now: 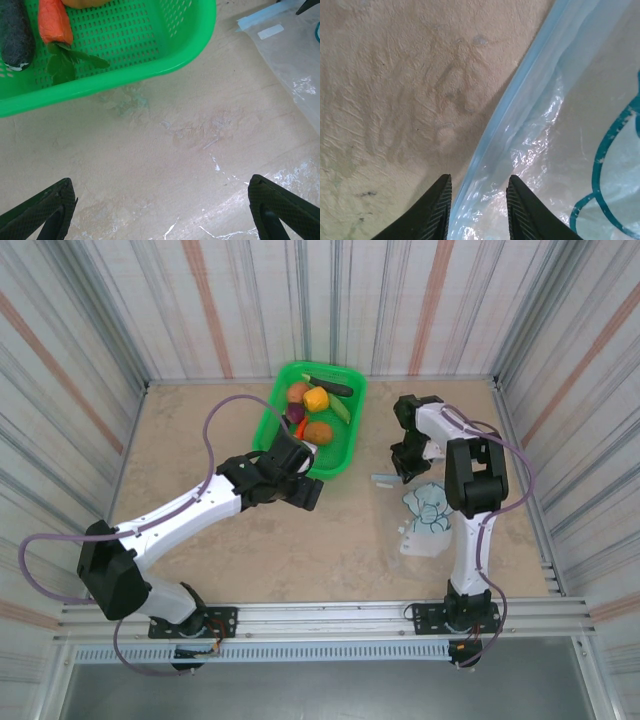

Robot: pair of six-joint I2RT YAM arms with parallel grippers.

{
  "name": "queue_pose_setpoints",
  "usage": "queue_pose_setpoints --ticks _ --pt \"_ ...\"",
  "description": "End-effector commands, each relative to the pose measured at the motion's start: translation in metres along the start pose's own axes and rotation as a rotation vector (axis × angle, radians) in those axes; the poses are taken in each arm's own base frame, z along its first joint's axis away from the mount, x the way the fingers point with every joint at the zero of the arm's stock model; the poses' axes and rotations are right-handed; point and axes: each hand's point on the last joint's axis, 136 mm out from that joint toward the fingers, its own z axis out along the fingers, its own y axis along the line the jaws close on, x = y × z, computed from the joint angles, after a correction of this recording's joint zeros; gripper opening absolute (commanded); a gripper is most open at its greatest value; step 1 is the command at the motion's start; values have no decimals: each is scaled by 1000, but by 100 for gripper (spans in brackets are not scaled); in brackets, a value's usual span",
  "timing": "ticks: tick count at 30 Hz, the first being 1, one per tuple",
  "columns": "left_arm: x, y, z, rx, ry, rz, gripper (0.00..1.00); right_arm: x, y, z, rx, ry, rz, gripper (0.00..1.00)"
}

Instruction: Place the food in the zip-top bag and seal the zipper

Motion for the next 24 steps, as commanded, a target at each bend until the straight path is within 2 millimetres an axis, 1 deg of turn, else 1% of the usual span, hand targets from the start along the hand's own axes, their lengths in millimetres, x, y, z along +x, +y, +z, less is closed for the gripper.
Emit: queue_pose_setpoints --ticks 1,3,6,10,11,12,15,16,17,19,20,21,22,24 --pt "-5 5 -3 -26 -17 5 92 1 -9 -21 -15 -38 8 18" --pt "-5 8 -3 -36 -15 2 92 2 -11 -29 -35 -41 -2 7" --pt "-6 11 -3 -50 -19 -4 92 3 -15 -38 -53 -50 -19 1" --pt "-5 15 -4 -69 -24 -3 92 3 -22 -48 -78 -65 -30 0" --pt "-6 16 -5 -72 -28 -2 92 1 -23 -51 -83 -73 -32 3" --pt "-6 17 -6 -79 -29 -2 92 0 -25 -50 -81 -70 -28 6" --pt "-8 19 -9 -85 -42 -2 93 -4 -31 -44 -64 -41 -9 7" --pt "-8 19 -10 -85 -45 -2 93 -4 -32 -42 -59 -33 -3 12" --pt "-8 19 -10 -85 -46 -2 93 -5 -32 -39 -56 -25 4 22" --pt "-8 19 -10 -85 -45 0 93 -3 -27 -33 -58 -2 5 45" --pt "-8 18 -9 -81 -42 2 93 -3 -25 -31 -54 4 8 55" --pt "-8 18 -8 -76 -37 1 93 -4 -24 -29 -31 7 17 61" --pt "-8 17 -8 -70 -36 -3 93 -4 -24 -27 -11 12 25 64" --pt "-8 17 -7 -63 -33 -9 93 -1 -20 -21 14 37 41 65"
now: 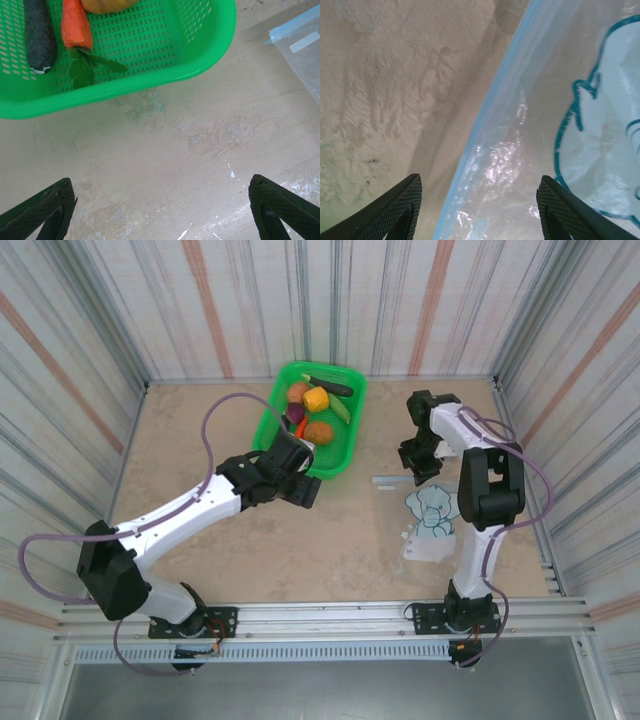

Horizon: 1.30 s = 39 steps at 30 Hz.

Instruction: Place the food in the zip-top bag and seal the zipper

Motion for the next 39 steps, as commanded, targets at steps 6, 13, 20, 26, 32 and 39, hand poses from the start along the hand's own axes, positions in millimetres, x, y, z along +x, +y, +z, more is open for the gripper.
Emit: queue_pose_setpoints --ticks 6,13,20,26,32,39 --pt "-5 8 -6 6 -13 -25 93 11 -9 34 144 57 95 63" --pt "-4 3 -4 27 -3 -29 93 20 -6 53 113 106 93 36" --pt "-4 6 -3 23 -1 -38 93 20 0 40 53 93 51 13" --pt "-5 11 -2 16 0 -52 93 18 21 -6 -98 25 -88 0" --pt "-13 27 -8 16 -36 -117 93 22 46 -108 -364 -211 -395 0" --pt "-25 48 -32 79 -124 -234 94 65 38 -248 -768 -446 -830 0"
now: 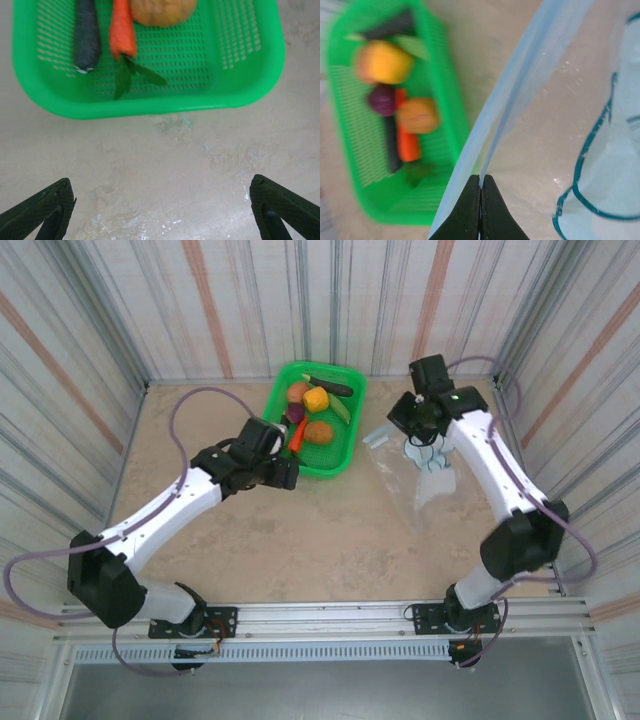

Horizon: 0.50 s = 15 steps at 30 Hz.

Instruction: Place the food in the zip-top bag and seal the zipper

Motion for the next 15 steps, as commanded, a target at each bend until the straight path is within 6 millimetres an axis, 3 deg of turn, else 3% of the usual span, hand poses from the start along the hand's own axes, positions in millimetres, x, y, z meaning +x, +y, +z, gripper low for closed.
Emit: queue_pose_setpoints --ticks 1,4,8,11,15 --pt "-15 -14 -27 125 -82 -48 94 -3 31 -56 -147 -100 -308 0" --pt "-25 -39 -44 268 -100 -70 93 22 41 -79 -205 -80 -457 0" --pt "-35 -70 -64 449 -97 -124 93 68 35 -85 -226 -37 -604 0" --pt "-37 -88 -67 563 -97 -165 92 94 26 -82 -265 -12 -625 0" --pt "-29 -108 -57 670 -55 -187 89 122 16 -79 -343 21 -620 0"
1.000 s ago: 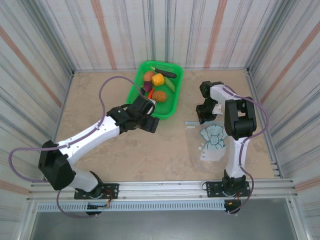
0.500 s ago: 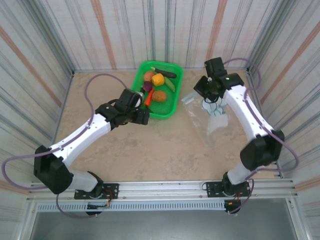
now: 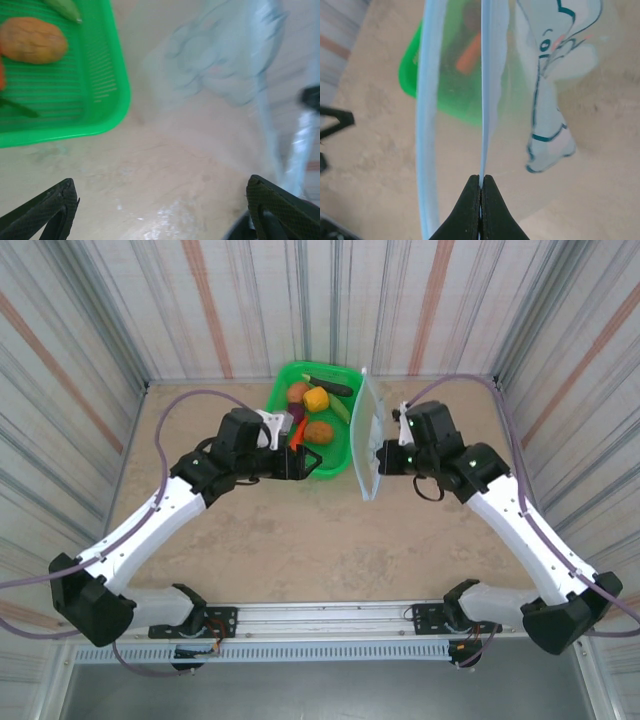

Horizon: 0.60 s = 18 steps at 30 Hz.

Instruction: Place the food in the zip-top bag and seal the zipper

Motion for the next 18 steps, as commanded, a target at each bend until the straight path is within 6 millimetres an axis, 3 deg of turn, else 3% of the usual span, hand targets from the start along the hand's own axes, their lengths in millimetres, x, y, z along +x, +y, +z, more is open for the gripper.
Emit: queue_pose_setpoints --ticks 1,7,16,18 --pt "12 -26 12 174 54 -52 88 11 14 -8 -99 -31 -41 0" --pt "24 -31 21 238 77 -92 82 33 14 -10 -124 -12 -31 0" --pt "9 -35 36 247 63 -92 76 39 19 -3 -144 -5 -1 0" --pt "3 -44 41 296 64 -91 70 42 18 0 -114 9 -8 0"
